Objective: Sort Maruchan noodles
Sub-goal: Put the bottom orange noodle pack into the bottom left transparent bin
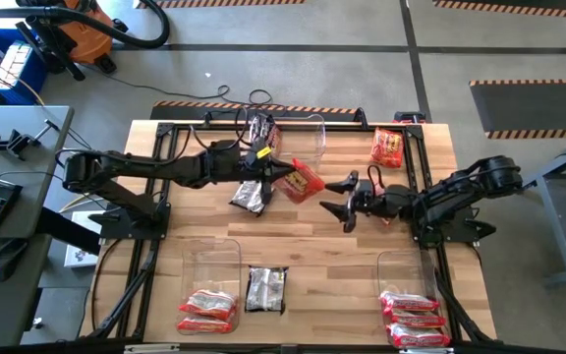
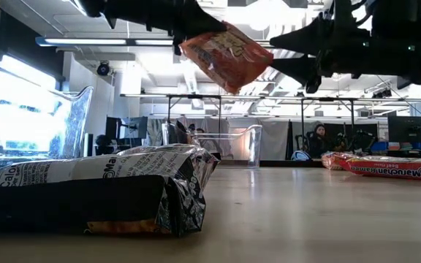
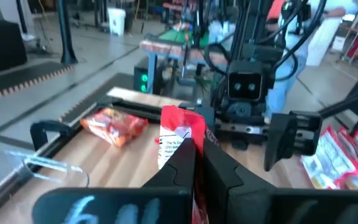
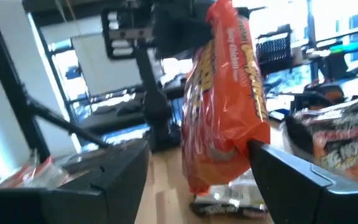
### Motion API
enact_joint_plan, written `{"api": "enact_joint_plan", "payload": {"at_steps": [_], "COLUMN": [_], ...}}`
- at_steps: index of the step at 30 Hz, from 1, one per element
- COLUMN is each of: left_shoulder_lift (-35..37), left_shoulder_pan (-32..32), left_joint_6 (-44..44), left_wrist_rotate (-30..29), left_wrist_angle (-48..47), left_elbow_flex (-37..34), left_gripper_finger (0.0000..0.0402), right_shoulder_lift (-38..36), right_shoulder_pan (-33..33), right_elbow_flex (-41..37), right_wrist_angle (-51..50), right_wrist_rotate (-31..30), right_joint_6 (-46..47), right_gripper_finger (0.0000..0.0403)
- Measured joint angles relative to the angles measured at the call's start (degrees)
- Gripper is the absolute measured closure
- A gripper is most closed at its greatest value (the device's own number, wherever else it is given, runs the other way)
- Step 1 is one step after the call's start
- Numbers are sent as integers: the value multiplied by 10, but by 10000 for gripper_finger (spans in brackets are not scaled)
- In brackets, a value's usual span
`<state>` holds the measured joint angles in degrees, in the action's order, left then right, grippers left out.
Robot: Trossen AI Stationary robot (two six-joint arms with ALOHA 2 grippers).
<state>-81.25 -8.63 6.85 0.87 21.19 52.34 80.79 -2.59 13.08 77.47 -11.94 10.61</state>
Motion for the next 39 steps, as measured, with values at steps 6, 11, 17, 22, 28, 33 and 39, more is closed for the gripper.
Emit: {"api": "enact_joint_plan", "payload": {"at_steps": [6, 11, 17, 22, 28, 33, 39], "left_shoulder_lift": [0, -1, -2, -2, -2, -1, -1], "left_shoulder_pan": [2, 0, -3, -4, -23, -35, -34], "left_joint_6": [0, 0, 0, 14, 57, 60, 60], "left_wrist_rotate": [-12, -10, -9, -11, 1, 3, 2], "left_wrist_angle": [3, -4, -36, 29, 235, 394, 424], "left_elbow_flex": [0, 0, -1, -52, -163, -206, -209], "left_gripper_finger": [401, 401, 401, 401, 401, 401, 401], "right_shoulder_lift": [-2, -3, -39, -69, -47, 20, 91], "right_shoulder_pan": [0, 0, 17, 54, 98, 112, 124], "right_elbow_flex": [-1, -12, -47, -69, -47, 10, 90], "right_wrist_angle": [16, 42, 39, 4, -48, -32, 17], "right_wrist_rotate": [2, 4, 10, 20, 128, 156, 193], "right_joint_6": [-21, -30, -30, -6, 43, 59, 83], "right_gripper_finger": [132, 132, 132, 132, 132, 132, 132]}}
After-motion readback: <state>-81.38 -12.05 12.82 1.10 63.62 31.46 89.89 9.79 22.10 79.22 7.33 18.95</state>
